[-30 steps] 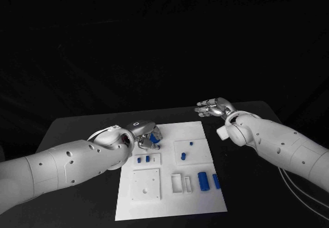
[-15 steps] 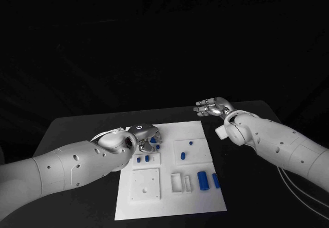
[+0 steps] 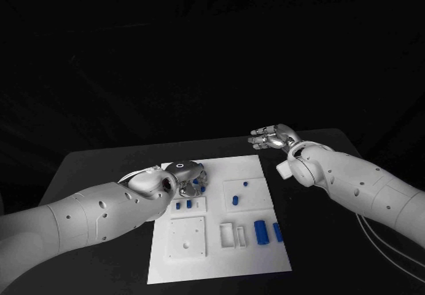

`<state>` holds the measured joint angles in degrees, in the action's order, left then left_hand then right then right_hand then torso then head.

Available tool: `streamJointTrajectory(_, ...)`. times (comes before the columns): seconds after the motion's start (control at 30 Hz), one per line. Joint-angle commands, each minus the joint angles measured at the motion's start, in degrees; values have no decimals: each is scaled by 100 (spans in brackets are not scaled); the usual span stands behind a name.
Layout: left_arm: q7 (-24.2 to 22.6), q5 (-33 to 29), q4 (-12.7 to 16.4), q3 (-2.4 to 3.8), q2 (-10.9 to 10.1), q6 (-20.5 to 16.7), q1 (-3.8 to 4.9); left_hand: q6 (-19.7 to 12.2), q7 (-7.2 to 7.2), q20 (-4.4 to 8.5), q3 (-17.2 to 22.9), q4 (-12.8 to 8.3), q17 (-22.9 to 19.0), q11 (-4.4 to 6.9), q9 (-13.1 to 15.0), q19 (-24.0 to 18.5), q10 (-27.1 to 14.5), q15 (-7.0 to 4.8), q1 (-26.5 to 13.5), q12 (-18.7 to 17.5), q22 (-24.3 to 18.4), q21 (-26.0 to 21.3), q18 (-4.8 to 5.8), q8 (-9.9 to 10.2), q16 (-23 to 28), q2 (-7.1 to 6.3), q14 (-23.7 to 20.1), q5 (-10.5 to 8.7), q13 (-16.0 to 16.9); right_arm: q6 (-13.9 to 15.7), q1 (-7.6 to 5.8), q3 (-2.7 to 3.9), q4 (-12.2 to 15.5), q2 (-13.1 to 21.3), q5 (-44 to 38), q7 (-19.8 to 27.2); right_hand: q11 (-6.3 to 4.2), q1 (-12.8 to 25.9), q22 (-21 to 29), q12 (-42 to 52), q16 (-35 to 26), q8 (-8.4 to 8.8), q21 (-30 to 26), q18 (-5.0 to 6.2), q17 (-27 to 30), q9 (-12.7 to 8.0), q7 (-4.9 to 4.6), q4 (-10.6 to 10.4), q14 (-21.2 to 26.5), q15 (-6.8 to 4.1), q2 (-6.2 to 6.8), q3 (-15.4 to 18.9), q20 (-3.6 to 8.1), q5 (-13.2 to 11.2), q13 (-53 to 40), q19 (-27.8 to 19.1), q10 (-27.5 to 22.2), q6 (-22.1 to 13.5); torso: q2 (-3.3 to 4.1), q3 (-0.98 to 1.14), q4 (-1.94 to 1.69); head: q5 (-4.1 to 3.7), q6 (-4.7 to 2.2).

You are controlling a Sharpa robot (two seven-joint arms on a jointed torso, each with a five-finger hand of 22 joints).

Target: Assemble the parts on the task board

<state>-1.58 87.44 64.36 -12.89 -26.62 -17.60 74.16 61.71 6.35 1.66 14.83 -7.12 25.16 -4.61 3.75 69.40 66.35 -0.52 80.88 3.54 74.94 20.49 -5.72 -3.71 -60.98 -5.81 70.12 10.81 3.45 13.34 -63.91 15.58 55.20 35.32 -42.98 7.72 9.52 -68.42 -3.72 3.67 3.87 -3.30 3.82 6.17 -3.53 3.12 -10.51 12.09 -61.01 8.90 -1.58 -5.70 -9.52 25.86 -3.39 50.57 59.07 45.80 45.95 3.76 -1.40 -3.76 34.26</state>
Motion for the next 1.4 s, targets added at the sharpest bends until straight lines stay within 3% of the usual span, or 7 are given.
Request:
streamJointTrajectory(0.03,-112,63,-47,0,44,-11,-28,-65,-63,24,60,3,6,20,-12,-36,61,-40,-44,-25,130,45,-38,20,-24,13,28,28,-9,-67,2,4,24,-1,-4,46,-17,52,8,-23,-28,23,6,-89,9,-5,11,-19,38,7,-13,8,-1,17,9,-4,-12,19,-5,4,0,-4,6)
streamJointTrajectory(0.23,-145,46,-107,1,79,-71,-57,-270,-112,46,127,7,7,33,-16,-29,92,-56,-47,-24,128,116,-27,19,-33,2,66,35,-9,-71,2,4,45,5,-8,44,-17,43,7,-24,-28,23,6,-89,9,-5,12,-17,38,7,-16,10,0,28,9,-3,-11,24,-13,6,-6,11,15)
streamJointTrajectory(0.3,-139,44,-123,1,84,-57,-60,-307,-134,46,135,5,4,30,-18,-41,74,-57,-39,-24,127,126,-25,20,-26,-10,65,27,-9,-72,1,4,49,6,-9,44,-18,38,7,-24,-28,22,6,-89,9,-5,12,-10,37,5,-15,1,1,160,9,0,-10,28,-16,10,-6,12,17)
streamJointTrajectory(0.63,-110,41,-137,1,88,87,-64,-279,-136,31,108,59,3,19,-16,-49,44,-41,-82,-24,119,137,-29,16,-24,-10,70,-38,-9,-81,1,4,57,7,-13,40,-19,55,8,-23,-28,23,5,-89,9,-5,13,-9,37,5,-9,-15,1,156,9,-4,-9,29,-14,7,-7,-23,5)
streamJointTrajectory(0.93,-107,10,-139,1,86,218,-64,58,-58,30,112,196,7,37,-10,-35,154,-33,-167,-22,111,117,-19,16,-35,117,77,-53,-8,-81,1,4,59,8,-18,38,-19,55,8,-23,-28,23,5,-89,9,-5,13,-9,37,5,-9,-15,1,156,9,-4,-9,29,-14,6,-8,-25,9)
streamJointTrajectory(1.4,-72,-40,-207,2,169,342,-63,149,-47,62,91,314,2,84,-9,-7,246,-83,-141,-22,113,81,6,14,-38,182,103,-74,-8,-88,1,4,57,-5,-27,28,-21,61,7,-23,-27,22,6,-90,9,-4,13,-5,37,2,-4,-41,1,145,9,2,-5,38,-13,6,-5,-63,43)
